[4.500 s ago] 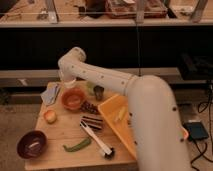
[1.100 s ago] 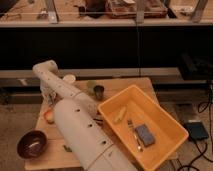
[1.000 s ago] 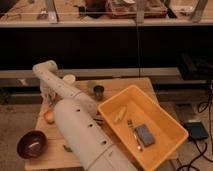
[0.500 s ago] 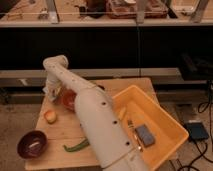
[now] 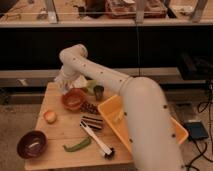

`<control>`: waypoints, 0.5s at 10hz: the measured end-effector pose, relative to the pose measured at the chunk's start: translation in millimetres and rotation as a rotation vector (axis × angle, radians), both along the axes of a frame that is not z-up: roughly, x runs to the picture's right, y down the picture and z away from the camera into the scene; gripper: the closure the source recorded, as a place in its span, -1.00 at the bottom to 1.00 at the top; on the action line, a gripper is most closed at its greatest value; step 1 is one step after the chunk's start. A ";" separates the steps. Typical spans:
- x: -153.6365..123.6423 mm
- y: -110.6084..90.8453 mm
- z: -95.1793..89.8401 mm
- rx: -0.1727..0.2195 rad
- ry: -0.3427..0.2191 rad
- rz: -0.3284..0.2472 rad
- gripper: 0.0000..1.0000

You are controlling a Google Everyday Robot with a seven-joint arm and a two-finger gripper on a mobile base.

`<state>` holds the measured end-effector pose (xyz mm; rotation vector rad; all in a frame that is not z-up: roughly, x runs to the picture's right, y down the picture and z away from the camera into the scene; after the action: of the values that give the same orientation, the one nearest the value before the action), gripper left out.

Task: Place towel in tray

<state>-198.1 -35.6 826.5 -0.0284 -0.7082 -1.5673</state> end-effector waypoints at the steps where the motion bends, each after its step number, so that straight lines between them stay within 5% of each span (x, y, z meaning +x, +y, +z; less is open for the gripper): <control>1: 17.1 4.4 -11.5 0.007 0.005 0.012 1.00; 5: 116.4 36.5 -61.7 0.006 0.072 0.108 1.00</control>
<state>-81.7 0.9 764.8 -0.0414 -0.6384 -1.4580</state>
